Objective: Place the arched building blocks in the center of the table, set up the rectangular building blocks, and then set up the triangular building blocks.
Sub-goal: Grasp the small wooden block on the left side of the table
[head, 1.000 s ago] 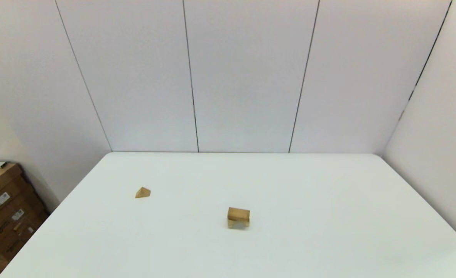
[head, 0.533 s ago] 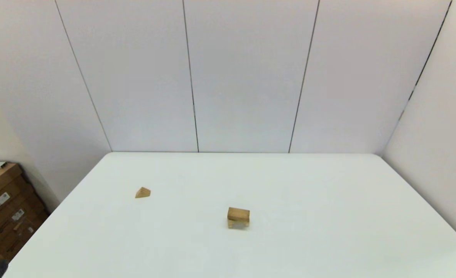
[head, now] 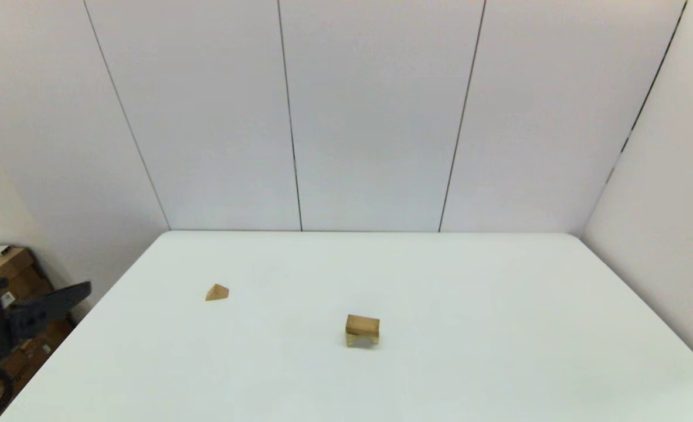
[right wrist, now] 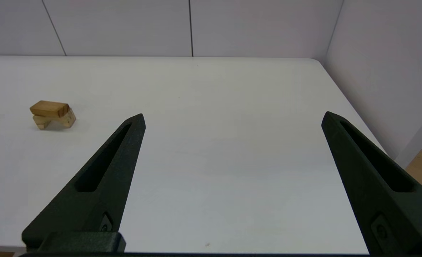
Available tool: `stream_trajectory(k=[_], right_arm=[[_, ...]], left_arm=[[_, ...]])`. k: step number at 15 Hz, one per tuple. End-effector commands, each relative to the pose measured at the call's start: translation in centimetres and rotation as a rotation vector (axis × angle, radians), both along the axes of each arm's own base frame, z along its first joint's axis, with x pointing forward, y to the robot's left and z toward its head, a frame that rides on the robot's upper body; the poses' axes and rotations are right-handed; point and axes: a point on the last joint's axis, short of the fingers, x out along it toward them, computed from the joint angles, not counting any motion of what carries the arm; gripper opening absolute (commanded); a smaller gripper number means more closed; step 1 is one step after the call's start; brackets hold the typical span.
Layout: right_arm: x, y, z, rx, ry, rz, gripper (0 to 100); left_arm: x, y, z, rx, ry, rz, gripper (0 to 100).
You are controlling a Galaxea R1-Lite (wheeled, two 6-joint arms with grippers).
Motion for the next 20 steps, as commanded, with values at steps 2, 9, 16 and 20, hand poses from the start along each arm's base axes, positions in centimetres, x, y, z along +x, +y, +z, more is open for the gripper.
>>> stream_trajectory(k=[2, 9, 16, 20], right_arm=[[0.0, 0.0, 0.0, 0.000, 0.000, 0.000, 100], [0.0, 0.0, 0.0, 0.000, 0.000, 0.000, 100], [0.0, 0.0, 0.0, 0.000, 0.000, 0.000, 100], [0.0, 0.0, 0.0, 0.000, 0.000, 0.000, 100]], left_arm=[[16.1, 0.7, -5.1, 0.176, 0.319, -0.141, 100], [26.8, 4.6, -13.1, 0.229, 0.394, -0.264, 100], [28.9, 5.6, -14.4, 0.302, 0.401, -0.531, 100], [28.8, 4.9, -13.3, 0.325, 0.462, -0.650, 100]])
